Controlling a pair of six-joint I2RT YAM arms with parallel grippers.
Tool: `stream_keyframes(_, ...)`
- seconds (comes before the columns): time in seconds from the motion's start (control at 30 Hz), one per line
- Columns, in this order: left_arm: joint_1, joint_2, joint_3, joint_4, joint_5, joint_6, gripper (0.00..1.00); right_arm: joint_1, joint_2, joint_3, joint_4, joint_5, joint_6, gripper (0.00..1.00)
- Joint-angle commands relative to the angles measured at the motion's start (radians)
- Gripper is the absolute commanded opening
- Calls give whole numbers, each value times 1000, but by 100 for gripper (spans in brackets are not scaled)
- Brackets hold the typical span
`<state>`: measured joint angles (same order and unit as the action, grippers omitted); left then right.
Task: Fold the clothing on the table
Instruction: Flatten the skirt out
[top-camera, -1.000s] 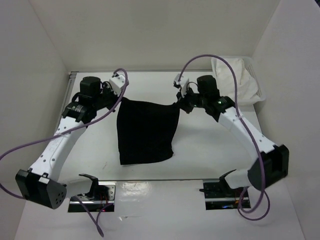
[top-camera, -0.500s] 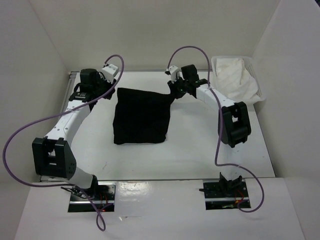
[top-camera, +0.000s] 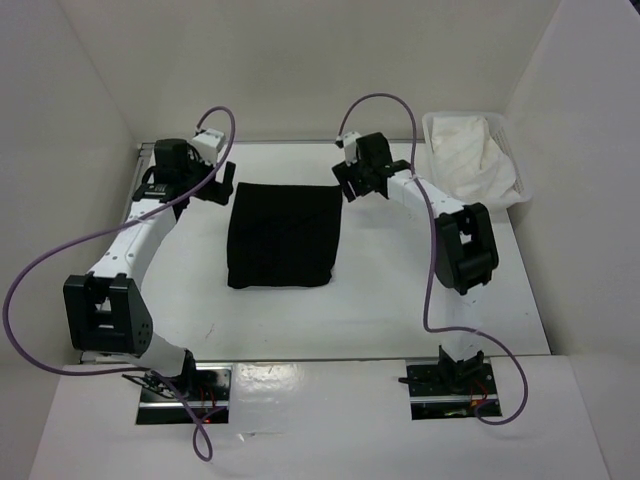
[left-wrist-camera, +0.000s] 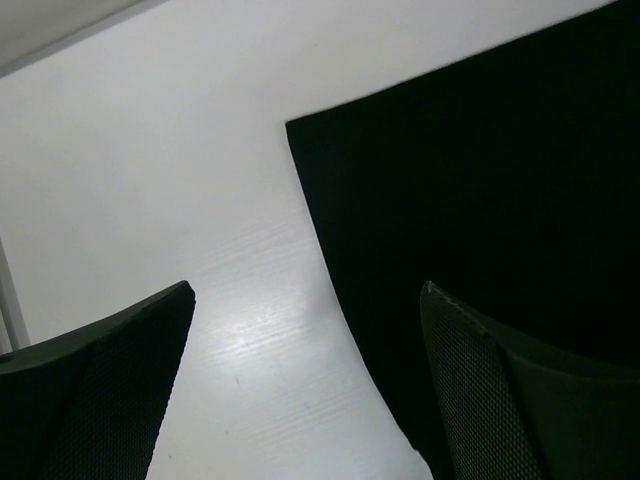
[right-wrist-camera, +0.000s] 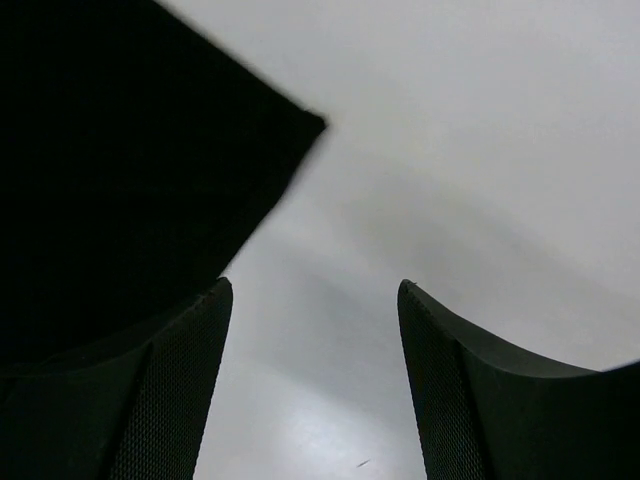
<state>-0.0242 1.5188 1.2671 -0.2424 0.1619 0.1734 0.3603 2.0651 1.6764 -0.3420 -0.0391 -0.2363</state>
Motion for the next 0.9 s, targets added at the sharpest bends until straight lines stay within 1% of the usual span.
stream_keyframes(0.0, 0, -69, -41, -112, 62, 6, 99, 97, -173, -134, -17, 11, -26, 72)
stream_keyframes(0.07, -25, -78, -87, -172, 44, 17, 99, 109, -235, -181, -49, -16, -35, 73)
stream_keyframes(0.13, -25, -89, -107, -234, 44, 26, 99, 109, -247, -208, -93, -68, -58, 73)
stream_keyframes(0.2, -25, -89, -120, -291, 53, 58, 99, 121, -270, -231, -162, -79, -81, 73)
stream_keyframes(0.3, -34, -89, -129, -351, 36, 80, 99, 175, -293, -271, -204, -68, -133, 73)
stream_keyframes(0.33, -34, -89, -129, -366, 25, 90, 99, 212, -293, -282, -219, -59, -144, 73)
stream_keyframes(0.43, -43, -49, -129, -422, 14, 101, 99, 282, -303, -319, -255, -47, -187, 73)
stream_keyframes(0.57, -63, -2, -138, -468, -35, 110, 96, 339, -303, -362, -281, -57, -233, 73)
stream_keyframes(0.63, -63, 26, -138, -489, -35, 110, 95, 353, -303, -371, -291, -68, -244, 72)
stream_keyframes(0.73, -63, 44, -138, -489, -59, 98, 94, 384, -312, -382, -304, -90, -267, 72)
stream_keyframes(0.87, 13, 35, -88, -489, -35, 37, 94, 443, -323, -429, -279, -81, -288, 72)
